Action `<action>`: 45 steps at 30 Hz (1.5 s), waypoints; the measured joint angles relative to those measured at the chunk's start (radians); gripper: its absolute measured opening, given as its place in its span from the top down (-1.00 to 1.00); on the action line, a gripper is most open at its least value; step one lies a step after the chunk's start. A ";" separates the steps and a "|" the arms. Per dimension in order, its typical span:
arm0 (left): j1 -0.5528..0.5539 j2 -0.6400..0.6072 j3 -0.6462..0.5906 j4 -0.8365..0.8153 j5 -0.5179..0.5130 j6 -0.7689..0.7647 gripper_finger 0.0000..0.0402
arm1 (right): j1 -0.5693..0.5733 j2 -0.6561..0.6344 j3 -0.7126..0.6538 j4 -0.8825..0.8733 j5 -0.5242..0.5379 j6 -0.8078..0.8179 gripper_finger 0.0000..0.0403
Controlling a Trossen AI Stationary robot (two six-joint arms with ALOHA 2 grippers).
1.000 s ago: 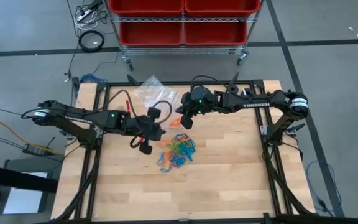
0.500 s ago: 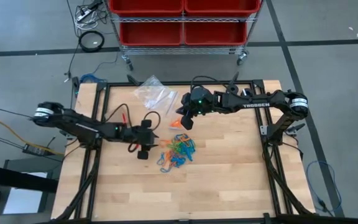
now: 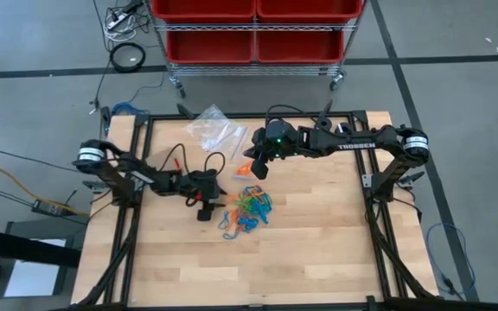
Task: Sort rubber bands
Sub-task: Put the orange rubber band into the transparent zip bag
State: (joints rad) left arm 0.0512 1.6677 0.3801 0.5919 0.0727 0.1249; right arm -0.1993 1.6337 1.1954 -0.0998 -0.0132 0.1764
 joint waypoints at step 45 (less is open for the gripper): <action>-0.160 -0.559 0.568 -0.902 -0.195 0.271 1.00 | 0.000 0.000 0.000 0.001 0.019 0.007 1.00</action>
State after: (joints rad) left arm -0.1087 1.1082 0.9483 -0.3100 -0.1225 0.3955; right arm -0.1993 1.6337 1.1954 -0.0990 0.0060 0.1839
